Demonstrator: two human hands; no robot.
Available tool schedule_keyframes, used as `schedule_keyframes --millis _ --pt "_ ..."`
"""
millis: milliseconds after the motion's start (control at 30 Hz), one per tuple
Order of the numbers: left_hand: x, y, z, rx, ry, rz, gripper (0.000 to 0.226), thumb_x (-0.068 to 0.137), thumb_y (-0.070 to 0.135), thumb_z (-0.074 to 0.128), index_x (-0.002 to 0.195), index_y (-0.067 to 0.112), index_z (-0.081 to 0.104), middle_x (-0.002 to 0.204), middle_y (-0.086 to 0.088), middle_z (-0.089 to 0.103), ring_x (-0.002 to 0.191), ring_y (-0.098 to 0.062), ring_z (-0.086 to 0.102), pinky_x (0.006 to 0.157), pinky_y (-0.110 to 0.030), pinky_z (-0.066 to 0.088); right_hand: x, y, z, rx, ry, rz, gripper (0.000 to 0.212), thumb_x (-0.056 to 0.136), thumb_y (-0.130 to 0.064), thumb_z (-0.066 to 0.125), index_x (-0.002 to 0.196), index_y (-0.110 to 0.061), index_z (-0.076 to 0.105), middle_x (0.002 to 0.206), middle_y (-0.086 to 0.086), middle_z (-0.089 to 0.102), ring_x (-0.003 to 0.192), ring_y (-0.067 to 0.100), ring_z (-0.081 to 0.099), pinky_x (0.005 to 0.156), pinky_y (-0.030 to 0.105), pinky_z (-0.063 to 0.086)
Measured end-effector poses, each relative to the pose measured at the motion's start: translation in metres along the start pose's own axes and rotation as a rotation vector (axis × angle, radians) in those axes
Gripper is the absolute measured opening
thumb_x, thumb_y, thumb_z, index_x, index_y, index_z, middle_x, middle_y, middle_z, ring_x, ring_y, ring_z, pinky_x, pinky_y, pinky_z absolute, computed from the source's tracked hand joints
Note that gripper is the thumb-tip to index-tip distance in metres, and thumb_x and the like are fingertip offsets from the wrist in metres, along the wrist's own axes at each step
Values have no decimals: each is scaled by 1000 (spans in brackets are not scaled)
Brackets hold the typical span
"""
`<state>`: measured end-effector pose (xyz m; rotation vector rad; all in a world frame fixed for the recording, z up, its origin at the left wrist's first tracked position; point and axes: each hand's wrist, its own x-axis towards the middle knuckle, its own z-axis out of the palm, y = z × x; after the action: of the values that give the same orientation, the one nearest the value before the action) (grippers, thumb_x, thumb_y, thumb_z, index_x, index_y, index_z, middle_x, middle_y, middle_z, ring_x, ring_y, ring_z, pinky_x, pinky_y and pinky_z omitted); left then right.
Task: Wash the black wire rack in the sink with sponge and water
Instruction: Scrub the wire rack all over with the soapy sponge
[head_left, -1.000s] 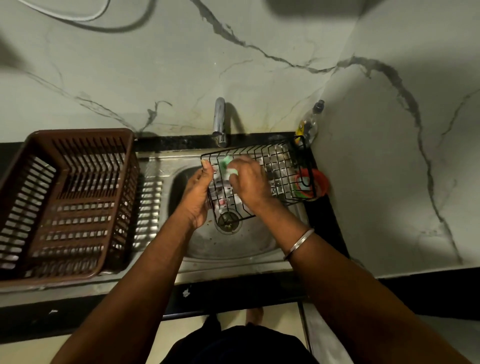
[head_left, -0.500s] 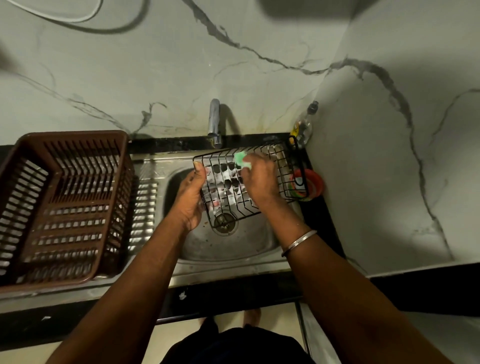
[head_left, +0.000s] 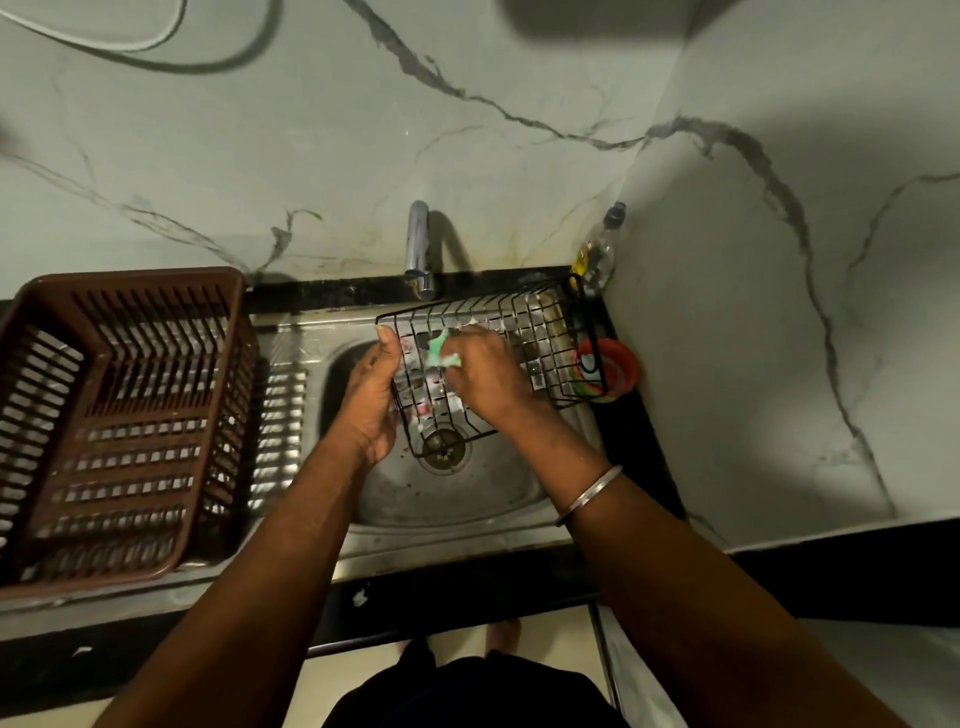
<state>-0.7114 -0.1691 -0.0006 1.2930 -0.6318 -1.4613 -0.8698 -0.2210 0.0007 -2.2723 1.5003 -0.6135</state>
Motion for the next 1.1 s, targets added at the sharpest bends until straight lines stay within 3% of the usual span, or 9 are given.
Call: schedule_keyframes --millis 100,233,333,467,667,767,900,1033,1100 --pt "0 2 2 8 1 15 111 68 95 68 141 13 64 137 -15 71 129 -37 66 96 -54 60 -1 4 -1 28 93 106 25 89 -8 78 114 -12 75 117 8 70 104 21 66 91 34 58" --pt "-3 5 4 7 5 8 110 71 94 66 140 7 62 125 -15 76 117 -35 73 94 -57 61 -5 -6 4 11 -83 25 24 89 -10 80 113 -14 75 116 6 70 104 18 65 91 32 57" --pt "-3 4 3 12 14 17 91 83 83 60 133 7 65 116 -12 79 107 -31 76 99 -64 58 1 5 -5 65 135 221 26 88 -13 82 113 -11 74 108 6 72 93 18 68 77 31 61" --pt "-5 4 3 -18 44 -8 116 62 94 73 139 8 63 125 -15 75 114 -36 74 90 -61 62 14 22 -20 149 501 440 24 89 -8 79 112 -7 72 106 6 72 92 16 66 71 25 56" --pt "-5 4 9 -4 -2 18 119 61 96 71 143 10 62 131 -16 74 119 -35 72 91 -54 62 15 8 -4 89 242 222 30 89 -8 79 119 -9 74 117 10 73 103 21 69 83 32 63" --pt "-4 6 13 8 3 10 118 60 95 73 142 12 62 133 -15 73 121 -36 72 92 -56 63 14 22 -12 78 376 355 32 89 -11 80 120 -11 72 118 8 72 104 20 68 83 30 61" --pt "-6 6 11 16 6 2 123 57 97 72 143 9 61 130 -16 74 115 -34 74 76 -43 64 9 19 -9 -26 271 215 25 94 -8 74 119 -11 74 120 8 71 105 20 68 84 24 56" --pt "-7 7 8 -10 8 9 131 51 98 75 142 5 59 124 -20 76 108 -35 76 71 -41 64 15 51 -29 -24 443 409 25 95 -4 67 119 -9 75 119 11 73 108 26 68 87 26 51" --pt "-6 7 9 -7 15 11 129 52 97 75 142 5 60 124 -19 76 107 -35 76 71 -41 64 16 46 -30 -63 371 354 22 94 -6 69 116 -8 74 116 11 72 104 25 69 83 27 54"
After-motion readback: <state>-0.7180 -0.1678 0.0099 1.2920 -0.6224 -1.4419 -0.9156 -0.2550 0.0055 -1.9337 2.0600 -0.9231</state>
